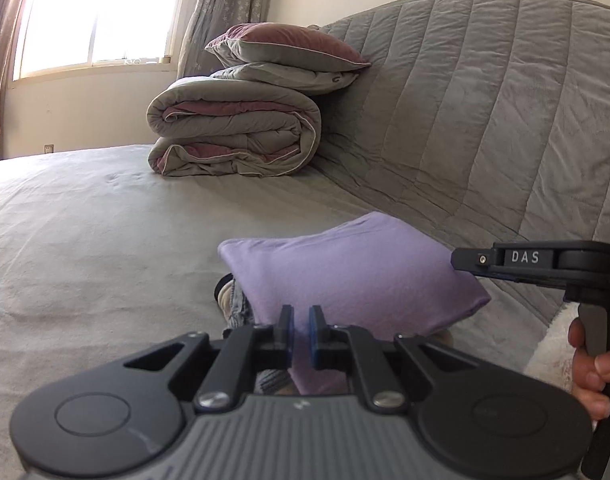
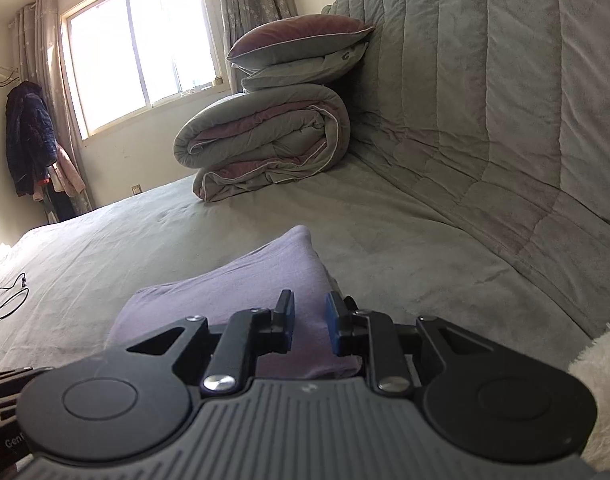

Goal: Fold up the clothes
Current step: 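Carry the folded pants with both grippers onto the folded clothes stack, then open both grippers and withdraw them from the stack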

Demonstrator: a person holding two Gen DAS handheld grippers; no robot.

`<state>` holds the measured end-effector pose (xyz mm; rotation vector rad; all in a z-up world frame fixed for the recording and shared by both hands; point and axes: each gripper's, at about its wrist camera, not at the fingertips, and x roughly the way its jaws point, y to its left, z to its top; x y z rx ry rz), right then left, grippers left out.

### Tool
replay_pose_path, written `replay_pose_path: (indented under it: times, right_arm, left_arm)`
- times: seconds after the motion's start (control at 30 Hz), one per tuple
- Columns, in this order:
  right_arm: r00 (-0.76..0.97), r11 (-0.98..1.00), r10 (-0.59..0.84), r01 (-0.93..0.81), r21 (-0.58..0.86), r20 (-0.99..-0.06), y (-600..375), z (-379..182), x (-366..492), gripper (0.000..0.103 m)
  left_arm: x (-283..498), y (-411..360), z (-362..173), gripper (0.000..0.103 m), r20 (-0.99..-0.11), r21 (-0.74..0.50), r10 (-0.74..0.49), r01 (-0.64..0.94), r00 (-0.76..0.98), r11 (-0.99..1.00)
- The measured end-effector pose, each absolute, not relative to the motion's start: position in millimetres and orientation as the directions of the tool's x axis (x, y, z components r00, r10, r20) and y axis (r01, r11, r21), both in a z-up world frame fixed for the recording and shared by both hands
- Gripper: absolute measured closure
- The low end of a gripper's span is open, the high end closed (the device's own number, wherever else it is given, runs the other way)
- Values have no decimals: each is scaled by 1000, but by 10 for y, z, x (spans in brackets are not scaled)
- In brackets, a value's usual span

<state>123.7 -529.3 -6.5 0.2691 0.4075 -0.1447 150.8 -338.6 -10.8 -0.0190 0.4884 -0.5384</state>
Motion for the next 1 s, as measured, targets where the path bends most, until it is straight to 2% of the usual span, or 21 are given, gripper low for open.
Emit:
replay_pose_path:
  times: [0.17,0.33,0.43,0.57,0.63,0.7,0.83,0.93,1.0]
  right_arm:
    - [913,960,-83,180,213,-399,-5197,136,991,79]
    - [917,969,-80,163,184,-390,-5047,308,777,65]
    - [917,975,-84,156,156,-390,-4946,392,671,61]
    - [913,979,-91,155,133,-397,-4841,484,547,51]
    - [909,978,-94,161,133,-405,-4808,519,502,44]
    - [903,975,-101,172,137,-418,-4785,544,475,42]
    - [884,965,-115,207,159,-453,-4747,584,427,33]
    - [868,957,-122,231,175,-482,-4709,606,391,25]
    - [855,955,-123,241,175,-503,-4676,610,384,19]
  left_arm:
    - [1302,-3277,97,92,-463,-120,-481,485,744,866]
    - [1145,-3204,247,76,-500,-108,-452,465,738,879]
    - [1058,-3161,313,68,-527,-101,-432,450,732,887]
    - [959,-3100,395,57,-553,-90,-402,427,730,900]
    - [928,-3072,428,43,-573,-88,-383,411,725,908]
    - [900,-3043,452,37,-588,-85,-371,400,719,912]
    - [844,-3005,503,13,-612,-65,-335,376,716,924]
    - [827,-3006,526,1,-640,-38,-302,364,706,931]
    - [818,-3016,533,1,-665,-19,-284,364,691,931]
